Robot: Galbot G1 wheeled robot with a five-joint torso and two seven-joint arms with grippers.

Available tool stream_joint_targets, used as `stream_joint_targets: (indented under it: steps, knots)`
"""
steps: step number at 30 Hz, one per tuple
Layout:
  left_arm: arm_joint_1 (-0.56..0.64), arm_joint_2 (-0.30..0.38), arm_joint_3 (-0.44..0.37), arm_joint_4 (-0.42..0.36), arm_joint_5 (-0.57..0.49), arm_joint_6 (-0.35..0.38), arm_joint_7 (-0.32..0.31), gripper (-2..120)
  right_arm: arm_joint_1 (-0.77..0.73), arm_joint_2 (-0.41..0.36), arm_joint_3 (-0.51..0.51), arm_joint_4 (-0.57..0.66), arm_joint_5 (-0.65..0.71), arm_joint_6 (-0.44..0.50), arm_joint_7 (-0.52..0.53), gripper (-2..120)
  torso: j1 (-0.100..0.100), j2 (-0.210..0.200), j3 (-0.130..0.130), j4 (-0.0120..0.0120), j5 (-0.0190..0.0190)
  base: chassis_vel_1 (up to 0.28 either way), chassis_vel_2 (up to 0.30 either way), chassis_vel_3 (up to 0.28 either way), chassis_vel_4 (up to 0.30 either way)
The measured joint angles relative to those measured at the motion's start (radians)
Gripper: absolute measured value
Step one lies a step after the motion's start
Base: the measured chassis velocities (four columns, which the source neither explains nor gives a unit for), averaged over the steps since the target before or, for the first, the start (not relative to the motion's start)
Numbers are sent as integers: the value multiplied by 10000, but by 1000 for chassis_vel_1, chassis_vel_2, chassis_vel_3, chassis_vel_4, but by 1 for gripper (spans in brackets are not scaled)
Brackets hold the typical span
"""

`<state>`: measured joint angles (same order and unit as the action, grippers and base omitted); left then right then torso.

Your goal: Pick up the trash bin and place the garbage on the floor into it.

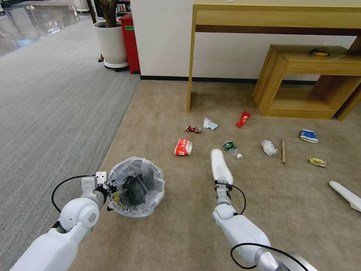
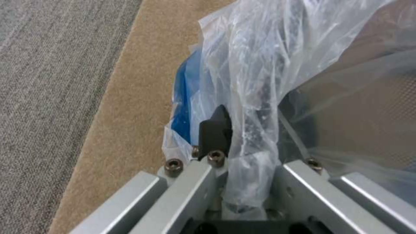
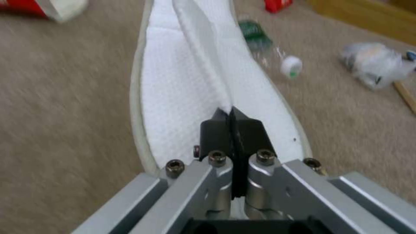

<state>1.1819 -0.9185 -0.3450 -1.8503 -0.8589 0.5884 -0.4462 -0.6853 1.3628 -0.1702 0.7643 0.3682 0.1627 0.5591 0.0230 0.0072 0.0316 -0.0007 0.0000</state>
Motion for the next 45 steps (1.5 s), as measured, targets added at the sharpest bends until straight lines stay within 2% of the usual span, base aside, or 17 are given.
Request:
stream_joint_targets:
  steps: [4, 7, 12, 15, 20, 26, 31, 36, 41, 45]
  knots:
    - [-96, 3, 24, 46, -30, 0, 0, 0, -81, -267, -254, 733, 278, -101, 184, 0, 1, -1, 1, -1, -2, 0, 0, 0, 0]
    - [-266, 116, 145, 51, -242, 101, -163, 0, -173, -740, -573, 1967, 690, -341, 511, 0, 1, 0, 1, -1, -1, 0, 0, 0, 0]
    - [-481, 341, 324, -83, -660, 317, -355, 0, -220, -1103, -732, 2806, 952, -501, 751, 0, 1, 0, 1, 0, -3, 0, 0, 0, 0]
    - [-706, 657, 481, -270, -1385, 570, -658, 0, -266, -1345, -870, 3417, 1108, -588, 891, 0, 1, 0, 1, -2, -1, 0, 0, 0, 0]
    - [-957, 1228, 731, -323, -1749, 672, -748, 0, -282, -1798, -1182, 4264, 1229, -622, 1003, 0, 2, 0, 1, 1, -1, 0, 0, 0, 0]
    - [-1270, 1514, 829, -166, -2002, 707, -744, 0, 292, -2770, -1911, 6079, 1555, -856, 1304, 0, 2, -1, 1, -2, -2, 0, 0, 0, 0]
    - [-1327, 1493, 827, -9, -2002, 707, -680, 0, 1162, -3309, -2662, 7149, 1960, -1055, 1461, 0, 2, 0, 1, 0, -3, 0, 0, 0, 0]
    - [-1369, 1376, 870, 34, -2002, 707, -641, 0, 1712, -3303, -3300, 7752, 2385, -1097, 1576, 0, 2, 0, 1, -2, -4, 0, 0, 0, 0]
    - [-1415, 1269, 896, 141, -2025, 706, -623, 0, 2058, -2722, -4014, 8237, 2704, -1167, 1693, 0, 2, -1, 1, 4, -2, 0, 0, 0, 0]
    - [-1472, 1267, 951, 215, -2035, 706, -598, 0, 2240, -2457, -4574, 8590, 2846, -1176, 1724, 0, 2, 0, 1, -2, -3, 0, 0, 0, 0]
